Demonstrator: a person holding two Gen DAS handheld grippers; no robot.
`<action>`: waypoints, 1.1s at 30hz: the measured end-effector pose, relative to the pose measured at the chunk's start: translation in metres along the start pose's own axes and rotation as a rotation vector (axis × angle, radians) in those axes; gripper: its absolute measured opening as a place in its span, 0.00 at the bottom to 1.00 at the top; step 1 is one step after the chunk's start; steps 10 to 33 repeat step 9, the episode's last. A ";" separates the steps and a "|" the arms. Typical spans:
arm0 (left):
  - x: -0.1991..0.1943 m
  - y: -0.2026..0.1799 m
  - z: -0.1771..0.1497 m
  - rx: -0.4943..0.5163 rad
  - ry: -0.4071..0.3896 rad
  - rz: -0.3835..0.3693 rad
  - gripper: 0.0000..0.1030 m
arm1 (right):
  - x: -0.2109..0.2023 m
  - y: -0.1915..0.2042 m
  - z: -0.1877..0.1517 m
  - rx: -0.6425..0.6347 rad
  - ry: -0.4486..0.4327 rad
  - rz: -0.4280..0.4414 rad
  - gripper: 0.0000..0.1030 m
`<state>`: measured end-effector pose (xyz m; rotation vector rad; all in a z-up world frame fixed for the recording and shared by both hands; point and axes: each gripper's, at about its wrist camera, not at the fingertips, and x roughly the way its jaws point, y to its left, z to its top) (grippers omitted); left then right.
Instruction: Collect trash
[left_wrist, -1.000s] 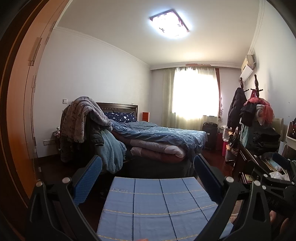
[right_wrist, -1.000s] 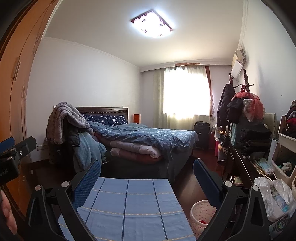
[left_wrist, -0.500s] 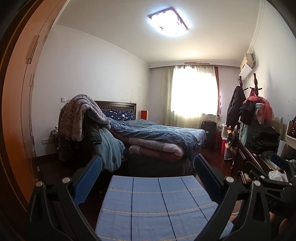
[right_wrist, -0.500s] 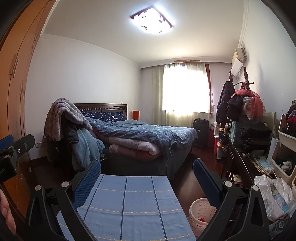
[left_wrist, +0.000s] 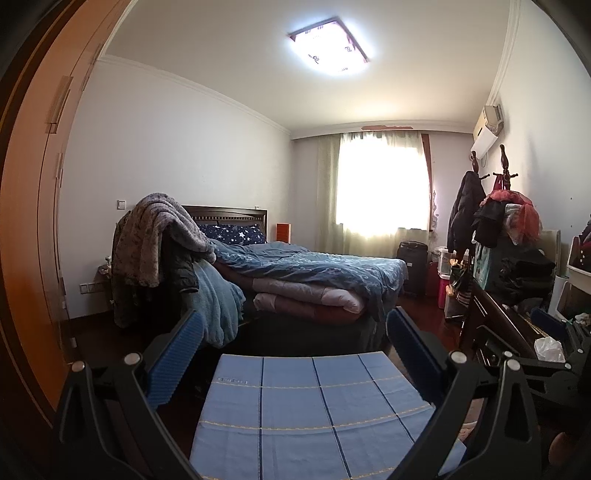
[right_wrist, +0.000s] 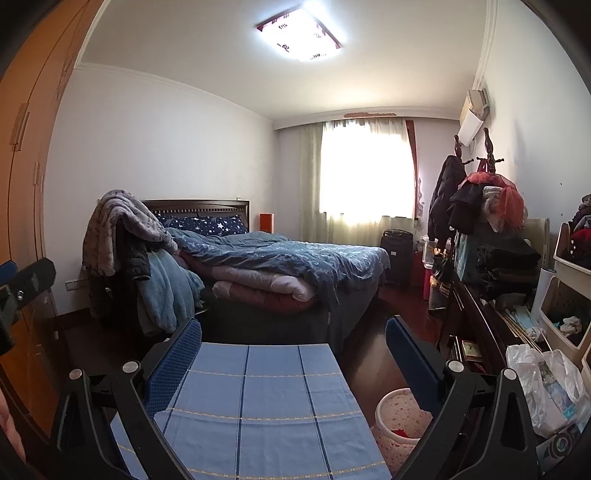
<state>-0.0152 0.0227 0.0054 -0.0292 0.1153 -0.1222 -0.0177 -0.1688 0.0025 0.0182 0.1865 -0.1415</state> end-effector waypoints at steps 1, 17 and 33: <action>0.000 0.000 0.000 0.000 0.001 0.001 0.97 | 0.001 -0.001 -0.001 0.000 0.003 -0.004 0.97; 0.001 0.001 0.002 -0.003 0.013 -0.013 0.97 | -0.001 -0.005 0.000 0.015 0.003 -0.013 0.97; 0.001 0.001 0.002 -0.003 0.013 -0.013 0.97 | -0.001 -0.005 0.000 0.015 0.003 -0.013 0.97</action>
